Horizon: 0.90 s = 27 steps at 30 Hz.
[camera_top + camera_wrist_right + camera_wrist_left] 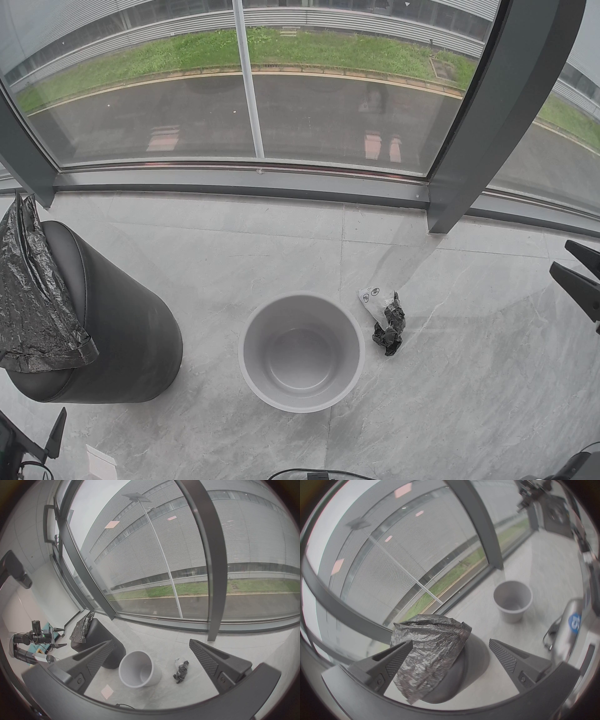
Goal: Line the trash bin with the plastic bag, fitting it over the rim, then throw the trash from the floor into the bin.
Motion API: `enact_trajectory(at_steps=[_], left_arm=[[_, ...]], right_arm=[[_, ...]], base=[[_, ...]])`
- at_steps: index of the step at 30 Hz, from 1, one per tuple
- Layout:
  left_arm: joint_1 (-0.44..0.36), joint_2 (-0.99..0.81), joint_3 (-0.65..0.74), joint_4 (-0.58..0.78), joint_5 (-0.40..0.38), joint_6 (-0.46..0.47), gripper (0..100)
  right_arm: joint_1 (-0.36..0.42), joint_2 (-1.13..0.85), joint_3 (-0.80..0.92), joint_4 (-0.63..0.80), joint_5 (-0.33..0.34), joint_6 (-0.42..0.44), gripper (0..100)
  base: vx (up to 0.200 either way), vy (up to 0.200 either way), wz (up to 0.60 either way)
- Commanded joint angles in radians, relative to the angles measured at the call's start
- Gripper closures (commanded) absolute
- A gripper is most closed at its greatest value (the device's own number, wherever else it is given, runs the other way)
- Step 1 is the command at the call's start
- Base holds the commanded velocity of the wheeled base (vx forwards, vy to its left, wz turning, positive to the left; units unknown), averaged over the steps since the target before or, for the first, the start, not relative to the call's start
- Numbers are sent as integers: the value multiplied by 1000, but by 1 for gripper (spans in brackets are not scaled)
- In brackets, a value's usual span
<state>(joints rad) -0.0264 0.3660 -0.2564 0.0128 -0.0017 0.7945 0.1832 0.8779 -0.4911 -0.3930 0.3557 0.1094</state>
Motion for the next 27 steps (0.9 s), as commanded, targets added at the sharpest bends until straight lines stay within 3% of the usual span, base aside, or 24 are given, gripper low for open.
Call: enact_trajectory(at_steps=[1, 6, 8, 17, 27], left_arm=[[11, 120, -32, -8, 48, 193, 0], [11, 157, -41, -16, 57, 266, 0], [11, 214, -41, -53, 60, 312, 0], [11, 295, -21, -126, 118, 419, 0], [10, 470, 8, -251, 152, 413, 0]], right_arm=[[68, 245, 22, -162, -4, 73, 0], [67, 294, 29, -224, -23, 101, 0], [75, 331, 34, -245, -61, 119, 0], [85, 345, 34, -260, -61, 148, 0], [85, 362, 35, -260, -63, 148, 0]], base=[[0, 0, 0], [0, 0, 0], [0, 0, 0], [0, 0, 0], [0, 0, 0]])
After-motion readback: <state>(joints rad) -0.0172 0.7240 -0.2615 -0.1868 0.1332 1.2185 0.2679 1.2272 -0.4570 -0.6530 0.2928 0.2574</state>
